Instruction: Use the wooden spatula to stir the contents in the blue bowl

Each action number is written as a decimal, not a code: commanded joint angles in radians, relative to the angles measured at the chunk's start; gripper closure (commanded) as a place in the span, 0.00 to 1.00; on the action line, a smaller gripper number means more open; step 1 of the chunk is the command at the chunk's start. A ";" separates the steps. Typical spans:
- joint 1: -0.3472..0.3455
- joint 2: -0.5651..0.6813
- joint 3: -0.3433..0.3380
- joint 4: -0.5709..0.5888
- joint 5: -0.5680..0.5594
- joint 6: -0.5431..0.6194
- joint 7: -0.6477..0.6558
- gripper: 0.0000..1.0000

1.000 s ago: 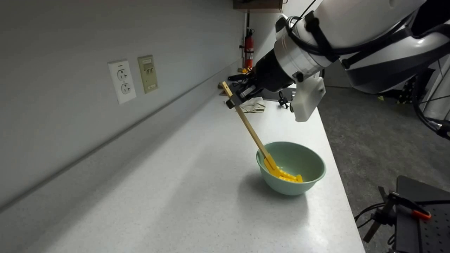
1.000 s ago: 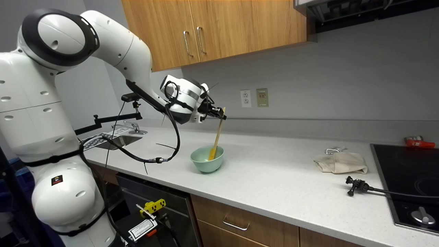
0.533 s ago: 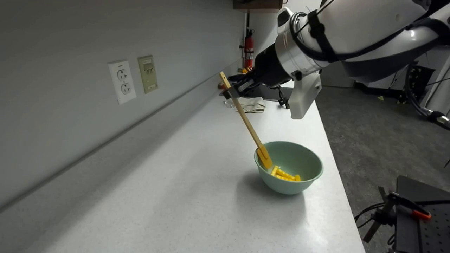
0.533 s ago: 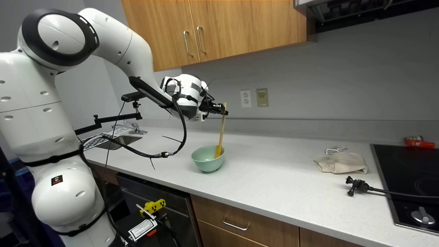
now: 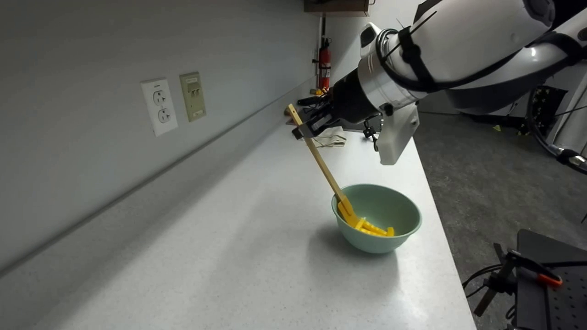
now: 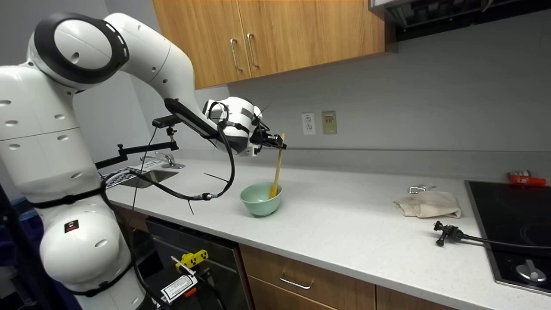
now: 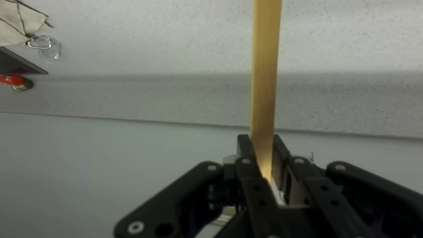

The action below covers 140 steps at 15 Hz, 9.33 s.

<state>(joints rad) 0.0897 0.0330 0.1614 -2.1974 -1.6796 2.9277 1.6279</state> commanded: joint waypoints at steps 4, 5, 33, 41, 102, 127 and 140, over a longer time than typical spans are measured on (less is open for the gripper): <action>-0.002 0.014 -0.001 -0.009 0.049 0.019 -0.012 0.96; -0.001 0.014 0.000 -0.009 0.047 0.014 -0.003 0.96; -0.012 0.024 -0.007 -0.042 0.219 0.105 -0.229 0.96; -0.047 0.086 0.002 -0.104 0.432 0.330 -0.500 0.96; -0.020 0.053 -0.033 0.042 0.145 0.220 -0.128 0.96; -0.015 0.037 -0.030 0.039 0.189 0.178 -0.180 0.96; -0.023 0.056 -0.019 -0.017 0.236 0.200 -0.217 0.96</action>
<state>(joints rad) 0.0675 0.0947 0.1402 -2.2036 -1.4627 3.1218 1.4230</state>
